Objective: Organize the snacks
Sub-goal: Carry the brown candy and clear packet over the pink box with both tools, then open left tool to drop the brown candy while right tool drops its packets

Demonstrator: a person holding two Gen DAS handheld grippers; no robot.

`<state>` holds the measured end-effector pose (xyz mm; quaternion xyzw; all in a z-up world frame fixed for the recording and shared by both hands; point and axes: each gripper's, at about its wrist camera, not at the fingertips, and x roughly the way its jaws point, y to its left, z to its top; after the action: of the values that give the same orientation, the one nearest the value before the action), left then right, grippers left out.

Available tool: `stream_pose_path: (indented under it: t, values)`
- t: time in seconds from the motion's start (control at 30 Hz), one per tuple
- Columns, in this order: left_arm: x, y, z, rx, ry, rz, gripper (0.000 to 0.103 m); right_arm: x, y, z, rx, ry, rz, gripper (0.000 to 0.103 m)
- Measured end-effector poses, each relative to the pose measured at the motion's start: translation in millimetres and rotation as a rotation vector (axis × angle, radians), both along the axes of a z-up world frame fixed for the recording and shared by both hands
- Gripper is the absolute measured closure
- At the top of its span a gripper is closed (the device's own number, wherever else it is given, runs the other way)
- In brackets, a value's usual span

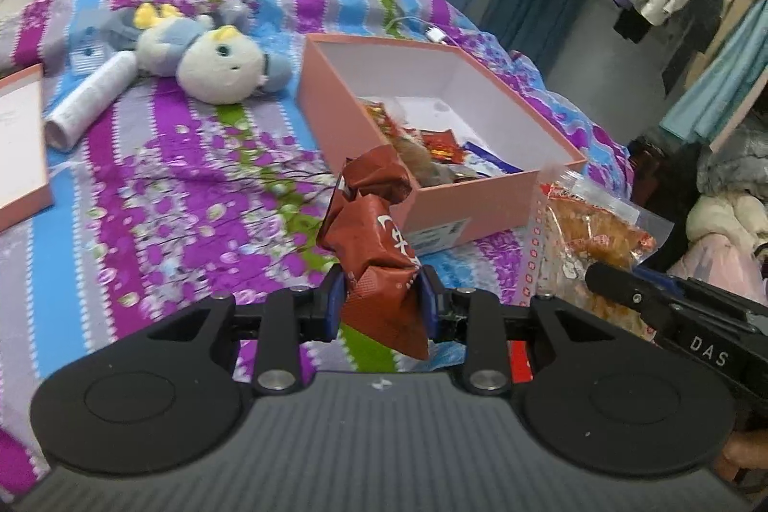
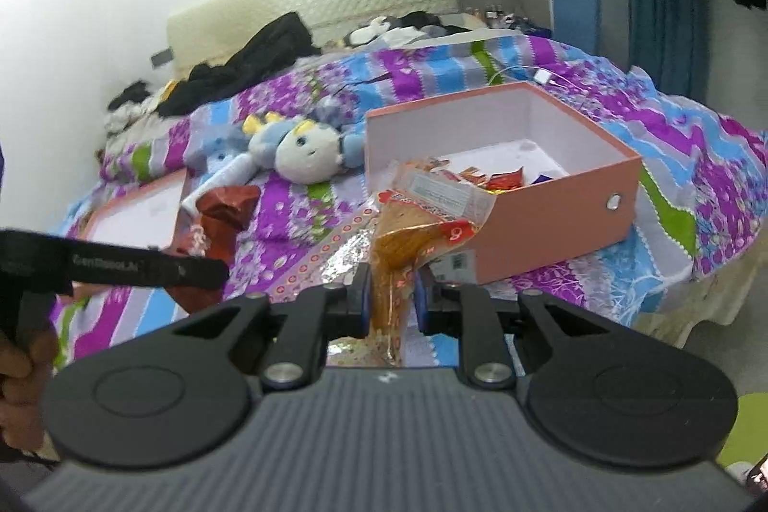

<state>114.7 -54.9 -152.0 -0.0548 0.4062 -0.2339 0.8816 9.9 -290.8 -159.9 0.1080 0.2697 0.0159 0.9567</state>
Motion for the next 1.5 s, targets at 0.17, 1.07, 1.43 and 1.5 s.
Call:
stream_pose_path:
  t: [0.17,1.07,1.43,1.5]
  values:
    - [33.6,-29.3,-0.9,-0.018,0.001,-0.022,0.067,23.4,-25.3,-1.0,0.001,0.005,-0.039,0.083]
    - [257.2,-152.9,-60.5,0.039,0.034,-0.113,0.066,218.1,-111.8,-59.2,-0.022,0.083,-0.119,0.080]
    - [248.1,-150.6,-48.2,0.055,-0.001,-0.103,0.047,211.6,-115.0,-59.1,0.010,0.102,-0.159,0.059]
    - [238.8,-147.5,-37.0,0.048,-0.018,-0.100,0.047,205.1,-113.6,-50.9,0.009,0.085,-0.158,0.059]
